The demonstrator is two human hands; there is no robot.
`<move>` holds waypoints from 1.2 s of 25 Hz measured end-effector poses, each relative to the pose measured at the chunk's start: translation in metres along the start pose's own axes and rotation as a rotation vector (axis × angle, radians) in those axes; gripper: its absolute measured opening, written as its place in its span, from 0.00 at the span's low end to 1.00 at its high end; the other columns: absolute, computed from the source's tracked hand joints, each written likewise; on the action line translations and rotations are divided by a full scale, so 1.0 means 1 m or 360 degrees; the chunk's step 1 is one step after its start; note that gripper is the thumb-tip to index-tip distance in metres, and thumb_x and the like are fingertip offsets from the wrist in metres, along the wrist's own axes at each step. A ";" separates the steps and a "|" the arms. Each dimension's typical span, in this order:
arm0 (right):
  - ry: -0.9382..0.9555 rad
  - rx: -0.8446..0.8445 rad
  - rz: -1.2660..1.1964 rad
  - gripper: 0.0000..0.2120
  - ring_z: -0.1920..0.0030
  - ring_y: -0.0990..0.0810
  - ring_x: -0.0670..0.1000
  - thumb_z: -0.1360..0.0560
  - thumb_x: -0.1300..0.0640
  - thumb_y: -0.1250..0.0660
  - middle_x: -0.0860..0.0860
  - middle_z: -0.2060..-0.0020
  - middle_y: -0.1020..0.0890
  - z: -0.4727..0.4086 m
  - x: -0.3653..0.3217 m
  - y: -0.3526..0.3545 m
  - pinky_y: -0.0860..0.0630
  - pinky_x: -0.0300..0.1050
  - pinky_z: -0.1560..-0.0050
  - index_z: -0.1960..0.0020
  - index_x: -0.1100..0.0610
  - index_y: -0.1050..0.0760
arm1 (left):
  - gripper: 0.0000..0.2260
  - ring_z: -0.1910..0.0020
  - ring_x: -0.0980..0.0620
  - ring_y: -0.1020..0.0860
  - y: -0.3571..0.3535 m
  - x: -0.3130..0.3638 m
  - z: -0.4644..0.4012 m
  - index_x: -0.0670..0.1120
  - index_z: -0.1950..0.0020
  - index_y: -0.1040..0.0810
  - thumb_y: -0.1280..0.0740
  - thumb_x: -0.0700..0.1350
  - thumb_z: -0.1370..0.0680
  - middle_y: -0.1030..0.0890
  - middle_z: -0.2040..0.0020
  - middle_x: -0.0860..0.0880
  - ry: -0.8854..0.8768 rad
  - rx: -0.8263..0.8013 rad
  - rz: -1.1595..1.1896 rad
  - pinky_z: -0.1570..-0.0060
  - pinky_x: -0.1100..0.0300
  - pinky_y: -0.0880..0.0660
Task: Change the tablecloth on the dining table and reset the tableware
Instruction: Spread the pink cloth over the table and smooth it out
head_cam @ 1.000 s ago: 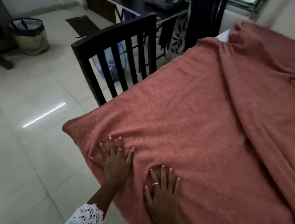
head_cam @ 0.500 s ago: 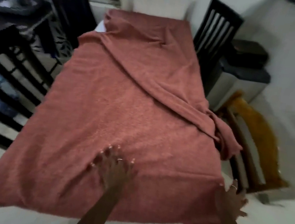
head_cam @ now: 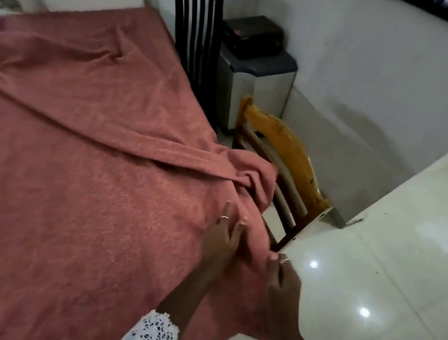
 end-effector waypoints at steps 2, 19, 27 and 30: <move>-0.0150 -0.0738 0.0656 0.09 0.58 0.24 0.49 0.22 0.50 0.40 0.51 0.58 0.21 0.021 0.039 -0.040 0.30 0.36 0.59 0.55 0.54 0.25 | 0.37 0.40 0.41 0.25 -0.002 -0.017 -0.001 0.47 0.22 0.49 0.45 0.66 0.24 0.24 0.37 0.42 0.0191 -0.0142 -0.0307 0.41 0.52 0.30; -0.0025 -0.0617 0.1480 0.16 0.38 0.26 0.52 0.19 0.53 0.48 0.53 0.37 0.27 -0.005 0.044 -0.020 0.30 0.43 0.38 0.35 0.57 0.33 | 0.11 0.51 0.50 0.20 0.041 -0.067 0.015 0.47 0.50 0.22 0.37 0.53 0.23 0.19 0.53 0.47 0.0436 -0.0181 0.0046 0.47 0.54 0.26; 0.0342 -0.0715 0.1195 0.16 0.35 0.32 0.54 0.20 0.52 0.47 0.53 0.34 0.31 0.070 0.021 -0.115 0.37 0.47 0.34 0.33 0.51 0.33 | 0.37 0.25 0.37 0.62 0.045 -0.174 0.116 0.58 0.23 0.60 0.45 0.68 0.26 0.65 0.23 0.51 0.0590 -0.0302 -0.0565 0.30 0.34 0.56; 0.0268 -0.0637 0.1212 0.14 0.40 0.26 0.54 0.22 0.57 0.45 0.53 0.39 0.25 0.093 0.012 -0.115 0.32 0.47 0.39 0.37 0.54 0.31 | 0.36 0.24 0.37 0.54 0.059 -0.191 0.149 0.56 0.23 0.54 0.45 0.67 0.25 0.57 0.22 0.48 0.0601 -0.0353 -0.0712 0.30 0.37 0.51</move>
Point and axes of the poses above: each hand's wrist, its own z-axis away from the middle knuckle, its own y-axis out of the back of the hand, x = y × z, the point moved 9 cm from there along -z, towards the middle knuckle
